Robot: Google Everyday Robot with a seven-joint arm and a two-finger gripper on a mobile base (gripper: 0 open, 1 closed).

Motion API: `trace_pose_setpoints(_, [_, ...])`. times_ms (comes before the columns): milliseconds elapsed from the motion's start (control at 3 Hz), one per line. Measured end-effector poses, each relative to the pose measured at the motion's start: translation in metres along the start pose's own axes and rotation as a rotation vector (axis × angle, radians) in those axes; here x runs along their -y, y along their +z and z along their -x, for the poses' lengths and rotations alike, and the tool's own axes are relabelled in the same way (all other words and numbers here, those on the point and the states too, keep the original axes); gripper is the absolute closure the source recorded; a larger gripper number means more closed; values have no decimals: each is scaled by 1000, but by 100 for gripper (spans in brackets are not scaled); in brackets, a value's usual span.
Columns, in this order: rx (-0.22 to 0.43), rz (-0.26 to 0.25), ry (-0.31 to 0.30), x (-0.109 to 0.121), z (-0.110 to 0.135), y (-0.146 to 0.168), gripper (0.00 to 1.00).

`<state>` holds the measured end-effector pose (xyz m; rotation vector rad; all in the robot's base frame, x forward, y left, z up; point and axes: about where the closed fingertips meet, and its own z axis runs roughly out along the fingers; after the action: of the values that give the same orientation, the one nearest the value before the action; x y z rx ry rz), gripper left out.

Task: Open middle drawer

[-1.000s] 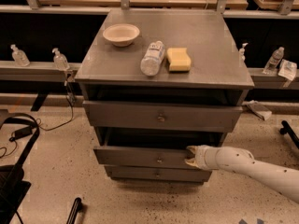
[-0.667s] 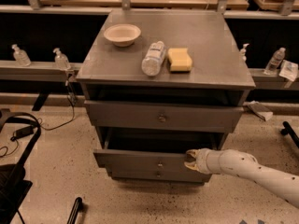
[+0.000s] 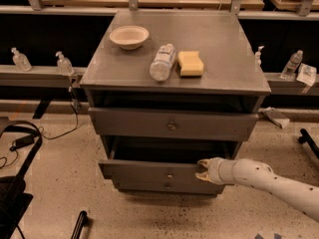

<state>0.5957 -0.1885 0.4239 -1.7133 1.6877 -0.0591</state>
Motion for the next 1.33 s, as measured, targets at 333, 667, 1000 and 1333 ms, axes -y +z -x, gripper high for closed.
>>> trace_pose_setpoints(333, [38, 24, 6, -15, 7, -13, 59])
trace_pose_setpoints(667, [38, 24, 6, -15, 7, -13, 52])
trace_pose_setpoints(1000, [85, 49, 17, -36, 16, -32, 52])
trace_pose_setpoints(1333, [170, 109, 41, -80, 34, -75, 45])
